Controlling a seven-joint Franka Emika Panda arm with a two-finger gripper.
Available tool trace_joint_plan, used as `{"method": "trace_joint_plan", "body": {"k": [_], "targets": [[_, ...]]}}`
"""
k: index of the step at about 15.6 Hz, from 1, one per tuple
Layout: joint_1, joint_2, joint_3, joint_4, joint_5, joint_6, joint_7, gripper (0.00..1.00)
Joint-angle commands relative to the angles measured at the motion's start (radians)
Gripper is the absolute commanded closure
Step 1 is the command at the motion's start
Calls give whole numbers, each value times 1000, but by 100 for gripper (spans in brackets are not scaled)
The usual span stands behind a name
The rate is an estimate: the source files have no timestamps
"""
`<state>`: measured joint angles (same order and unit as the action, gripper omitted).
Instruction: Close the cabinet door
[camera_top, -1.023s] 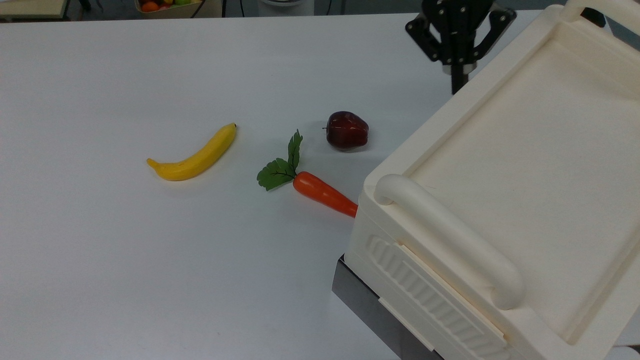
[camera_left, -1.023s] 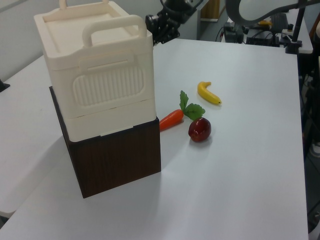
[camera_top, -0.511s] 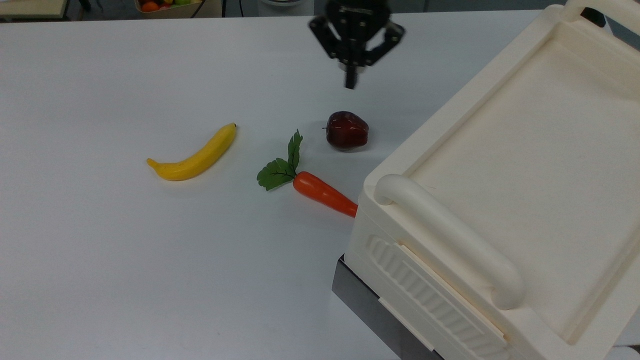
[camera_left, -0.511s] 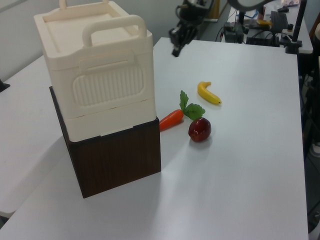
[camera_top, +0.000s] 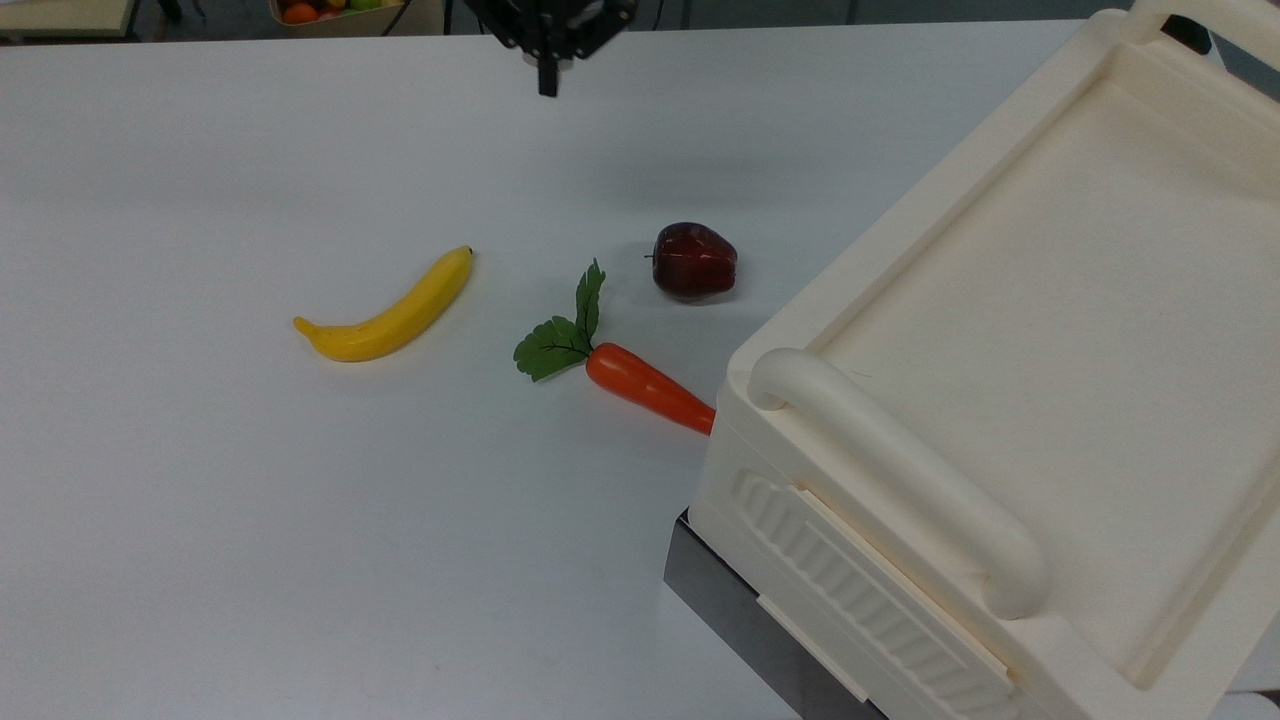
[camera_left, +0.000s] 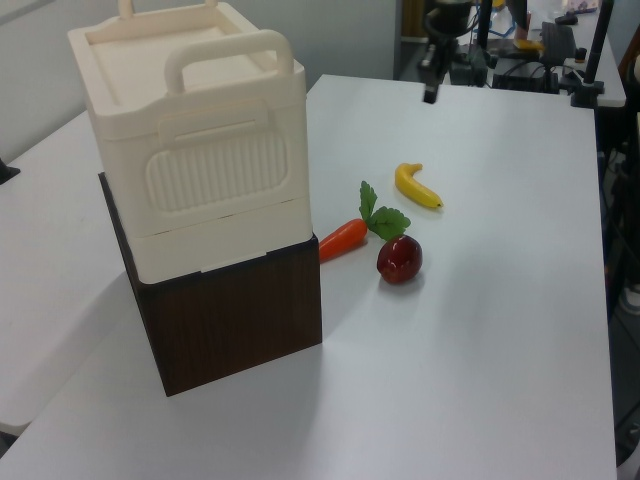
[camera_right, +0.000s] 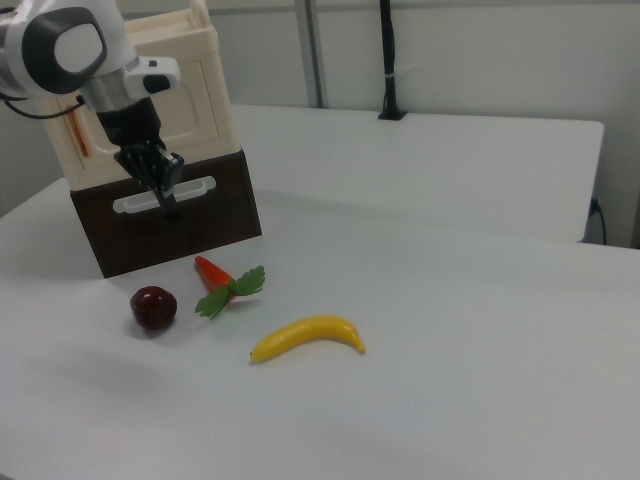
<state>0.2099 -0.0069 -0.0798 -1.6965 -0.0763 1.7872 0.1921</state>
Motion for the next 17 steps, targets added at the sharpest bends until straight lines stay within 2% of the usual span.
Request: {"method": "trace_joint_plan", "body": {"k": [1, 3, 7, 10, 11, 12, 14, 16, 17], "targets": [[-62, -70, 9, -57, 33, -48, -152, 100], [-95, -65, 17, -51, 50, -69, -215, 100], [-121, -35, 17, -16, 50, -75, -253, 100], [-126, -22, 17, 8, 52, -106, -263, 86], [-126, -22, 17, 9, 52, -118, -258, 66], [-126, -22, 17, 9, 52, -124, -258, 31], [-119, -21, 17, 9, 52, -137, -257, 27], [-119, -7, 15, 11, 50, -132, -250, 0], [-119, -4, 15, 17, 50, -135, -250, 0]]}}
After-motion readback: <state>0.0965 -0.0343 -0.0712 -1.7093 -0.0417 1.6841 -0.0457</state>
